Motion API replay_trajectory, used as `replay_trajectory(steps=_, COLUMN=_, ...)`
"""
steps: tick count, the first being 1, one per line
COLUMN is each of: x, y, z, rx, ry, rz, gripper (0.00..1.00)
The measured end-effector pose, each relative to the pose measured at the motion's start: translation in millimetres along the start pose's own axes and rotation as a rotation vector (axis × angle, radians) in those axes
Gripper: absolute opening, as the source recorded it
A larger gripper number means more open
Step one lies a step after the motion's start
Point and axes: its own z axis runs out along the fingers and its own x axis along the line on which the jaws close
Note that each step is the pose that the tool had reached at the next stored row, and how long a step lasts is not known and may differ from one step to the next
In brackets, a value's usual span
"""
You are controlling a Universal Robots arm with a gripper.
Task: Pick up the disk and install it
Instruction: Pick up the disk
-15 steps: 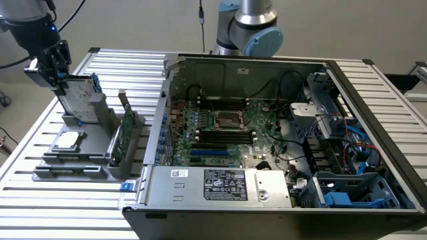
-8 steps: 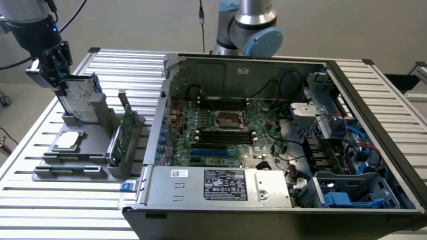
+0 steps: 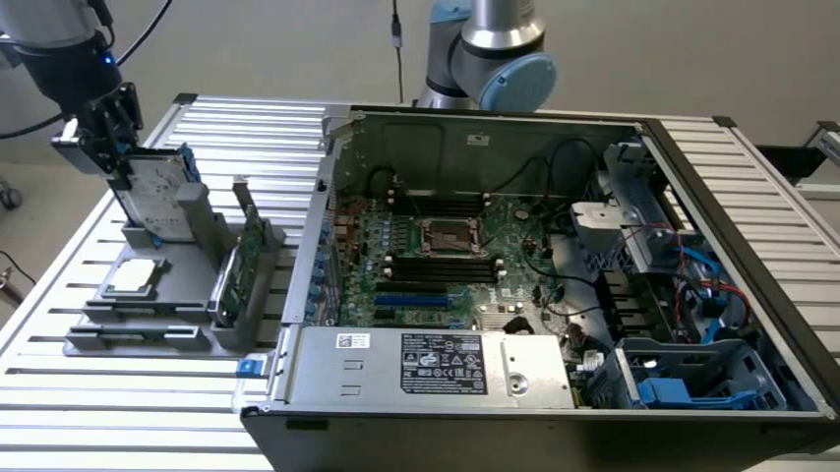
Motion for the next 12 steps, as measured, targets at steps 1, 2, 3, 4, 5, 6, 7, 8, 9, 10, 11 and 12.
replay_trajectory(steps=1, x=0.0, y=0.0, z=0.1, rx=0.0, ry=0.0, rz=0.0, gripper=0.51)
replay_trajectory(steps=2, x=0.0, y=0.1, z=0.3, rx=0.0003, ry=0.0, rz=0.0, gripper=0.51)
replay_trajectory(steps=3, x=0.0, y=0.5, z=0.2, rx=0.0002, ry=0.0, rz=0.0, gripper=0.51)
replay_trajectory(steps=4, x=0.0, y=0.6, z=0.2, rx=0.0002, ry=0.0, rz=0.0, gripper=0.51)
replay_trajectory(steps=5, x=0.1, y=0.7, z=0.2, rx=0.0002, ry=0.0, rz=0.0, gripper=0.51)
replay_trajectory(steps=6, x=0.0, y=0.8, z=0.2, rx=0.0002, ry=0.0, rz=0.0, gripper=0.51)
replay_trajectory(steps=7, x=0.1, y=0.9, z=0.2, rx=0.0003, ry=0.0, rz=0.0, gripper=0.51)
replay_trajectory(steps=8, x=0.0, y=0.9, z=0.2, rx=0.0004, ry=0.0, rz=0.0, gripper=0.51)
replay_trajectory(steps=9, x=0.1, y=0.9, z=0.2, rx=0.0004, ry=0.0, rz=0.0, gripper=0.51)
replay_trajectory(steps=10, x=0.1, y=0.9, z=0.2, rx=0.0005, ry=0.0, rz=0.0, gripper=0.51)
replay_trajectory(steps=11, x=0.1, y=0.9, z=0.2, rx=0.0006, ry=0.0, rz=0.0, gripper=0.51)
replay_trajectory(steps=12, x=0.0, y=0.9, z=0.2, rx=0.0006, ry=0.0, rz=0.0, gripper=0.51)
